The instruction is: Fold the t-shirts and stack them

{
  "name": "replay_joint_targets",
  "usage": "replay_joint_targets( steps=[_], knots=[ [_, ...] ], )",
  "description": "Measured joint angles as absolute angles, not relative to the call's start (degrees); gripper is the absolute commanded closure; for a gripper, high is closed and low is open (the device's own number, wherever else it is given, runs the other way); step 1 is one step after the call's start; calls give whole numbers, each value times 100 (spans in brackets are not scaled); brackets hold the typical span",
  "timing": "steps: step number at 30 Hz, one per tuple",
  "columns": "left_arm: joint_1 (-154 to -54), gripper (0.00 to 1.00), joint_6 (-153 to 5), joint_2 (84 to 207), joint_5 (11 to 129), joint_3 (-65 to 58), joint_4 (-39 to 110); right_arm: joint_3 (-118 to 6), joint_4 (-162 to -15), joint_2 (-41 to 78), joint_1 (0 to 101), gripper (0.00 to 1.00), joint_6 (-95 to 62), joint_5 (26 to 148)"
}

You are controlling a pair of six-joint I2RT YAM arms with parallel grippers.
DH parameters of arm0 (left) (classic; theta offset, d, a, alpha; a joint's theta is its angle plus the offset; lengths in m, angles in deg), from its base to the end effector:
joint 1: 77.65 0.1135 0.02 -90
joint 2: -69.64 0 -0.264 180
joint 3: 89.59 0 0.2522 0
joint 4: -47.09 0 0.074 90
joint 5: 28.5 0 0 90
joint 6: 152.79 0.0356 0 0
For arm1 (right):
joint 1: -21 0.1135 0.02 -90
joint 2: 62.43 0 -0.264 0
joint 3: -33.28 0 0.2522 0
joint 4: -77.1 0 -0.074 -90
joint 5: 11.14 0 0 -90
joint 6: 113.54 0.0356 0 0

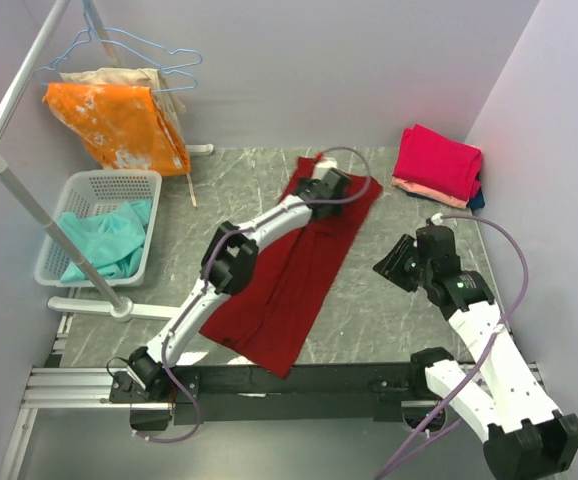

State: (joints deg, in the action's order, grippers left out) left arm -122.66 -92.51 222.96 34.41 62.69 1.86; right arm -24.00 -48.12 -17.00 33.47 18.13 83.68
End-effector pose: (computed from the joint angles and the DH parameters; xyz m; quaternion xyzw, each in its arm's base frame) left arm 0.4223 -0.3995 0.1511 0.0336 0.9058 -0.0470 0.4197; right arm 0.1572 0.0378 0.2788 0.2146 0.8907 0.2159 0.3377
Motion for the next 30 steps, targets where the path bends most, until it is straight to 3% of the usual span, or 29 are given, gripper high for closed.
replay_joint_targets(
  steps=[9, 17, 23, 30],
  knots=[
    [-11219, 19, -9716, 22357, 3120, 6385, 29, -2400, -4880, -1029, 4029, 59, 1721, 8392],
    [-10695, 11, -9911, 22106, 3552, 6070, 129, -2584, -4939, -222, 4750, 59, 1553, 8390],
    [-10585, 3, -9578, 21430, 4486, 5115, 641, -3345, -5000, 761, 5539, 60, 1319, 8305],
    [-10612, 2, -9235, 20423, 4680, 4938, 689, -3994, -5125, 2291, 6680, 64, 1232, 8066]
  ],
)
